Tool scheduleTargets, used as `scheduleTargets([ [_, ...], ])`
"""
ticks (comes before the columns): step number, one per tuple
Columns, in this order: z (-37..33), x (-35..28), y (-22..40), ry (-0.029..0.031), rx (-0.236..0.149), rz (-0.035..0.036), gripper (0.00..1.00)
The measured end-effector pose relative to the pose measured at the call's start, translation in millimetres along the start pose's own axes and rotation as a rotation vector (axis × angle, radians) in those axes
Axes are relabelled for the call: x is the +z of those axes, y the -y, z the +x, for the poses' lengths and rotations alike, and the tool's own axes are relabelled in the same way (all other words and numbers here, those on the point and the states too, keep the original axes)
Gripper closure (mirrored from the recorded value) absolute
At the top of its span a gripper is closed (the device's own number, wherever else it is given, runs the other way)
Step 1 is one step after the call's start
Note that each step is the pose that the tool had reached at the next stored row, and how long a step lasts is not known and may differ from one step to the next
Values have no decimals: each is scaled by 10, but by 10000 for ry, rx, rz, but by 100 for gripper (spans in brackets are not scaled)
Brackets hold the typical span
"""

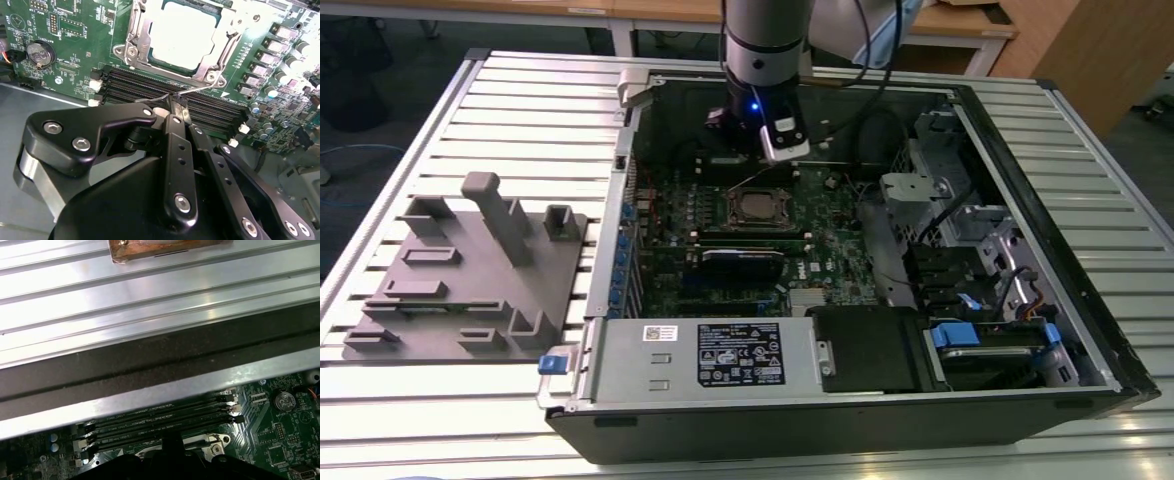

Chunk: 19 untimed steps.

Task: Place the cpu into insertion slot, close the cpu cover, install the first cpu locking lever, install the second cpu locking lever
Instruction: 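Install the first cpu locking lever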

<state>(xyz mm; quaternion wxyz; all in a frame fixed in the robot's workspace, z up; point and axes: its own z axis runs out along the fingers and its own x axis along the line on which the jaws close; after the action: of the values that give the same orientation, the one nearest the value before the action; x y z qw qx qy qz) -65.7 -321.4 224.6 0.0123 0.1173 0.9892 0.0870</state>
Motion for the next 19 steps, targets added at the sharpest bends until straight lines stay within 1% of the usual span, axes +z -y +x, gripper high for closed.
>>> scheduleTargets([
  [10,-83,6,-23,0,0,0,89],
  [16,-85,6,-27,0,0,1,89],
  [19,-81,10,-45,0,0,1,89],
])
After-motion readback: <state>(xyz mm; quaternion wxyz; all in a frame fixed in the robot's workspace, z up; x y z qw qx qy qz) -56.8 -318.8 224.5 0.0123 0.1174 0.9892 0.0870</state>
